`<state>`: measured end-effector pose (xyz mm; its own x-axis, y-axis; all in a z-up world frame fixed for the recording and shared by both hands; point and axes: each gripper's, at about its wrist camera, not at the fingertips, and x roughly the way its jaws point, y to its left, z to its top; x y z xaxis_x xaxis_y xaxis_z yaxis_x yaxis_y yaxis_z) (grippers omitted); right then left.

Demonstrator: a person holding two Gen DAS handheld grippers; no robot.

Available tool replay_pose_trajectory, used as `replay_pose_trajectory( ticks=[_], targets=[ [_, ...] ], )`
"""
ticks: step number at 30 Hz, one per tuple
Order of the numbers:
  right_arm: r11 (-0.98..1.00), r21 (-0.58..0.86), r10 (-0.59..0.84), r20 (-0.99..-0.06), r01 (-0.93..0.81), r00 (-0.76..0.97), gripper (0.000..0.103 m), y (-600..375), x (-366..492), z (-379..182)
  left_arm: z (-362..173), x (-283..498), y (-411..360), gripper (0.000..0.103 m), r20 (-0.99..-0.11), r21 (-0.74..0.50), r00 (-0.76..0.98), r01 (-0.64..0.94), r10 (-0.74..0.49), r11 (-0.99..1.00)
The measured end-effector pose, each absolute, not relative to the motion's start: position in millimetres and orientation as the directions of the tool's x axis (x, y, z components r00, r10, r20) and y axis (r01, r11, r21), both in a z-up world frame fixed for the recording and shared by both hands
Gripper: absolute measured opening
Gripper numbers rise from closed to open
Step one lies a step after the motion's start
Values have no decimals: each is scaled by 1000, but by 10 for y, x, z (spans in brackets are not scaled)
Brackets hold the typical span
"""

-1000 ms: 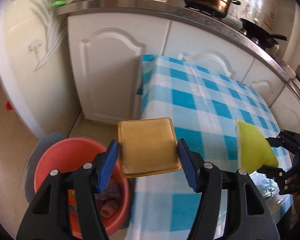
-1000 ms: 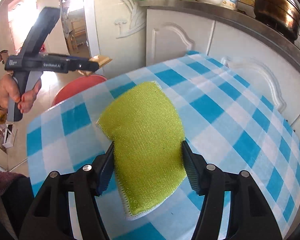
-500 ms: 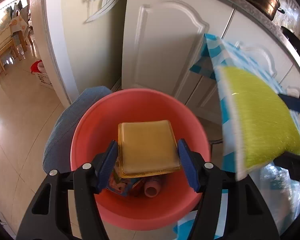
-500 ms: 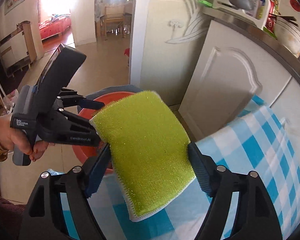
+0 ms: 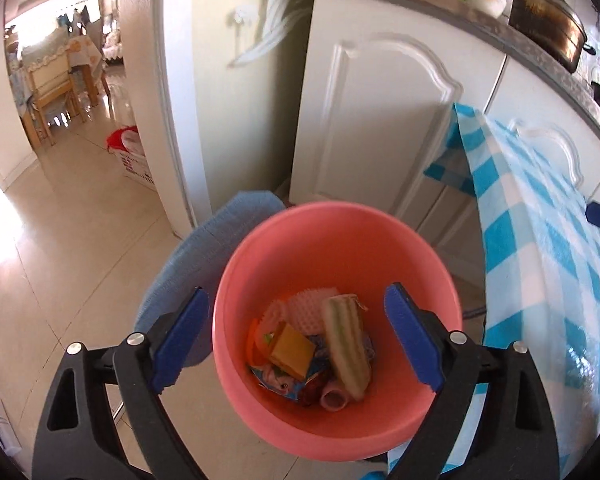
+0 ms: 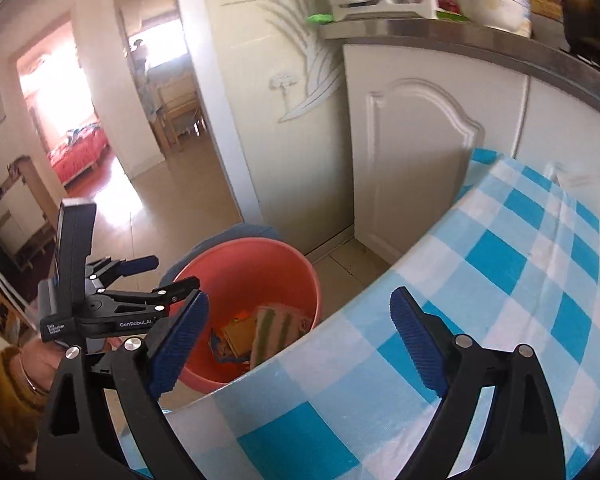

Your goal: Collect trash

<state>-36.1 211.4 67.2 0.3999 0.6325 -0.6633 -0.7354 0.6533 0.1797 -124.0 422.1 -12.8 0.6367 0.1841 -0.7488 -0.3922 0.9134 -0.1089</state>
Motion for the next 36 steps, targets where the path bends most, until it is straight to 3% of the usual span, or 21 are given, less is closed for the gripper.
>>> replay_pose_trajectory(
  ticks=[9, 20, 36],
  targets=[
    [828, 225, 534, -594, -513, 602, 95, 1247, -447, 1132, 557, -1265, 3713, 97, -620, -39, 736, -374, 271, 927],
    [948, 148, 317, -506, -282, 802, 96, 286, -1035, 1739, 1387, -1286, 2674, 99, -458, -35, 871, -217, 177, 976],
    [991, 85, 128, -341, -106, 931, 98, -547, -1896, 2278, 1890, -1547, 1719, 99, -362, -22, 931, -69, 56, 997]
  ],
)
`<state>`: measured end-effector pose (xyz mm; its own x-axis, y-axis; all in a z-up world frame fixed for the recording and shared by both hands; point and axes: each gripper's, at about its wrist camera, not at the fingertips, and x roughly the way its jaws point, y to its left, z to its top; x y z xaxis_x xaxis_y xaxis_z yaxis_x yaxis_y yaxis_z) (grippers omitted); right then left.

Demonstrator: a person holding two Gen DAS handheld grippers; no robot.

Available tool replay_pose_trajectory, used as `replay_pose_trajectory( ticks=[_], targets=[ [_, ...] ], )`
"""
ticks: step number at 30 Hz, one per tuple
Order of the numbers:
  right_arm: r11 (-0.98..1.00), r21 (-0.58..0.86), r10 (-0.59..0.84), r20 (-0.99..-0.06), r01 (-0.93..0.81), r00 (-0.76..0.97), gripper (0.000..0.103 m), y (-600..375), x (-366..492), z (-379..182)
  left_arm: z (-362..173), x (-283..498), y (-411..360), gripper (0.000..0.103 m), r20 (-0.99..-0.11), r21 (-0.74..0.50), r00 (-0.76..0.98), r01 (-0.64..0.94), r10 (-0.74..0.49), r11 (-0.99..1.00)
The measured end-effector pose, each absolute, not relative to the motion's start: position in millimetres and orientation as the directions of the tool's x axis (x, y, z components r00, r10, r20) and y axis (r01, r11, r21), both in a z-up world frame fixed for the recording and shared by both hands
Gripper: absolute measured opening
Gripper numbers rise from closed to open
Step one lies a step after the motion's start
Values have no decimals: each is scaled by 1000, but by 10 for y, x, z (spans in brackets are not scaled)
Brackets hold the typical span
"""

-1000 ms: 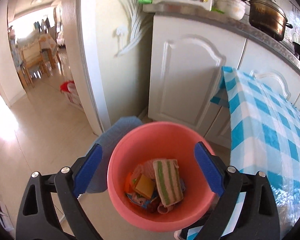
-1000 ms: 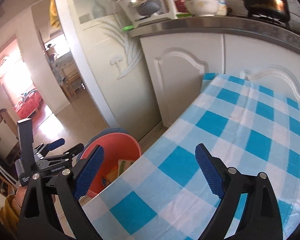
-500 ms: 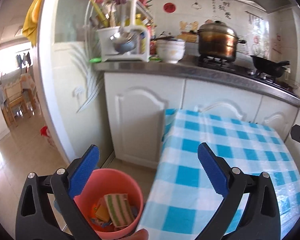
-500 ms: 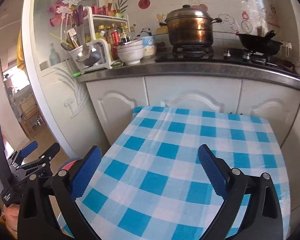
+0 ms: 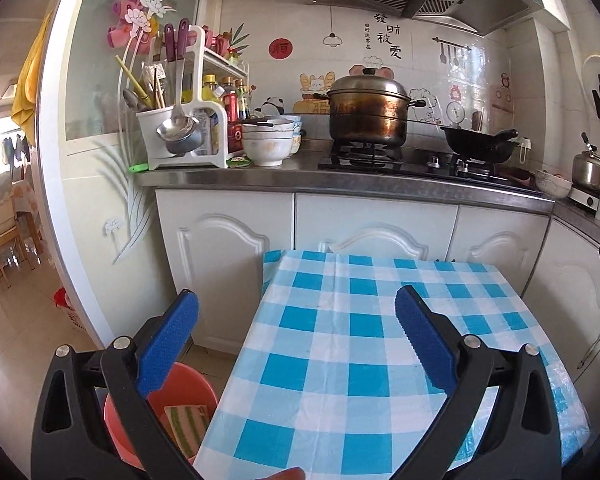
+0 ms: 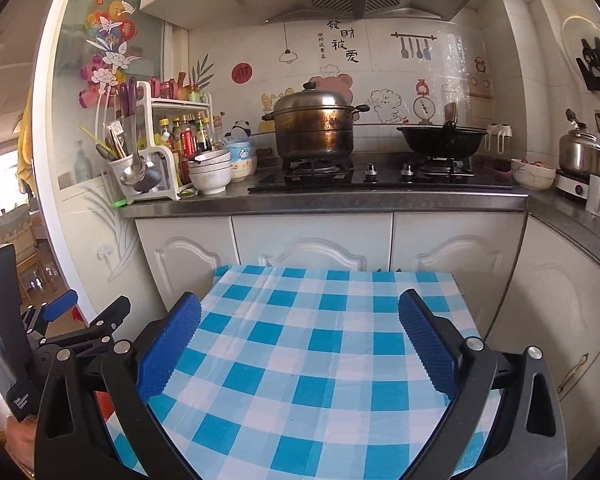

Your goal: Collect trash

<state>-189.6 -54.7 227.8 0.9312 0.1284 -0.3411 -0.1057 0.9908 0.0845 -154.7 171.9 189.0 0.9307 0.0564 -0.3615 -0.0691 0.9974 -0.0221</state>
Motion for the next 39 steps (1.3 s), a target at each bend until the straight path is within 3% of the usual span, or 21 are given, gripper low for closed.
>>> replay_pose_trajectory(
  ticks=[19, 39],
  targets=[
    [994, 109, 47, -294, -15, 955, 98, -962, -2232, 2373, 2141, -1756, 1313, 99, -296, -7, 955, -6, 4, 1000],
    [990, 133, 5, -335, 42, 942, 98, -1260, -2099, 2164, 2001, -1552, 1055, 99, -331, -22, 942, 50, -54, 999]
  ],
)
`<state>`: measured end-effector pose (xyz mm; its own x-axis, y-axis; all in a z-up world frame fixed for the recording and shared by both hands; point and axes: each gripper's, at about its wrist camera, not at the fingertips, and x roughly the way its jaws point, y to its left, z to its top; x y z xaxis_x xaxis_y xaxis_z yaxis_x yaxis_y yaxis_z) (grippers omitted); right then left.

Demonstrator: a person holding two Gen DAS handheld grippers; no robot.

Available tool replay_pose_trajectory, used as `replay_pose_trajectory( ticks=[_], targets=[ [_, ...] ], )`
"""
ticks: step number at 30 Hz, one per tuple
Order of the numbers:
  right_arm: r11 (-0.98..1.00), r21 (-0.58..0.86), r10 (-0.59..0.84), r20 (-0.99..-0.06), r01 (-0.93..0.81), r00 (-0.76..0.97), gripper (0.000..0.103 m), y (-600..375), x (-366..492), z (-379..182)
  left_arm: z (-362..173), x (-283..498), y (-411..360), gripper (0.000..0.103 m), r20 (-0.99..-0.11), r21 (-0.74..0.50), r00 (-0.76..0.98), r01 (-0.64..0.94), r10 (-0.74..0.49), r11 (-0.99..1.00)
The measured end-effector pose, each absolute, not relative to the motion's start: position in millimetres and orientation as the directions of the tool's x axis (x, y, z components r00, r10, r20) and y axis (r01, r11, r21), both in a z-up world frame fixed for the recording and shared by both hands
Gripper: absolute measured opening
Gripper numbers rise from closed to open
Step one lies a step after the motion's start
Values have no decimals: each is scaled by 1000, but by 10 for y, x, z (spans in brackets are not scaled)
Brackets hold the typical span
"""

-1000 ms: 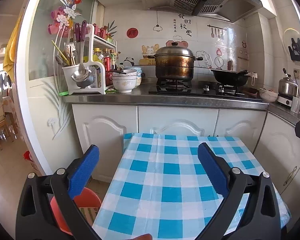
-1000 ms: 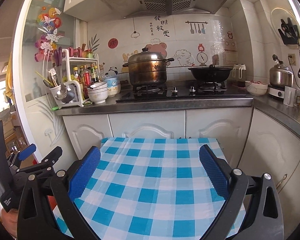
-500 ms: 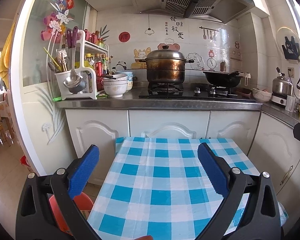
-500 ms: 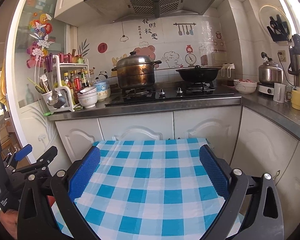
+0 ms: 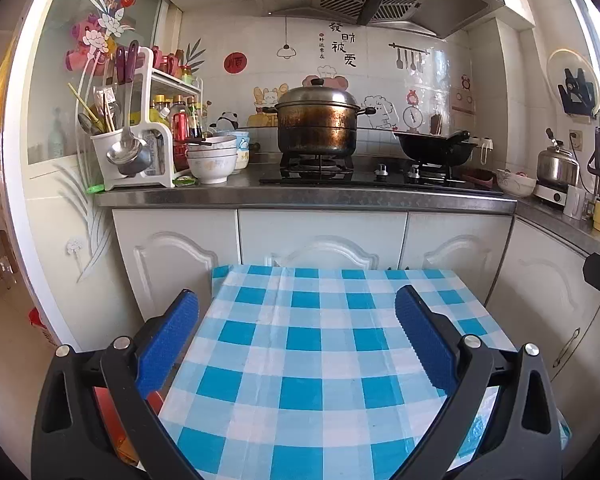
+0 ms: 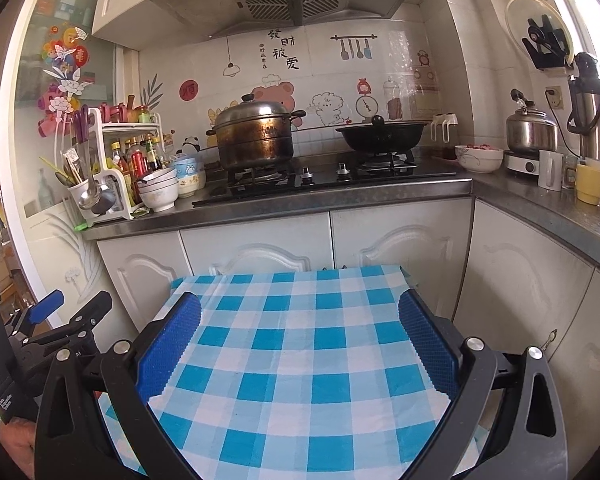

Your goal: Collect trash

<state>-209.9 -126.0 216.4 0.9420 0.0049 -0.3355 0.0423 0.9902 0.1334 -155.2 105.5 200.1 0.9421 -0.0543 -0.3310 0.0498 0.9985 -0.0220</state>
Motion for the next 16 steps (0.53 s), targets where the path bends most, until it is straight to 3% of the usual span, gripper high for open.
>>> replay_pose_trajectory(
  ticks=[4, 7, 11, 16],
  targets=[
    [988, 144, 0, -374, 58, 928, 98, -1344, -1955, 2021, 1859, -1406, 1002, 99, -358, -28, 931, 65, -71, 997],
    [984, 160, -5, -432, 82, 902, 98, -1450, -1751, 1788, 1625, -1182, 939, 99, -438, -44, 895, 72, -84, 996],
    [978, 155, -31, -564, 142, 825, 98, -1615, -1309, 1254, 1136, -811, 797, 99, -573, -52, 816, 61, -79, 997],
    [971, 122, -57, -713, 204, 698, 98, -1751, -750, 517, 622, -474, 612, 99, -679, -29, 732, 54, -60, 998]
  ],
)
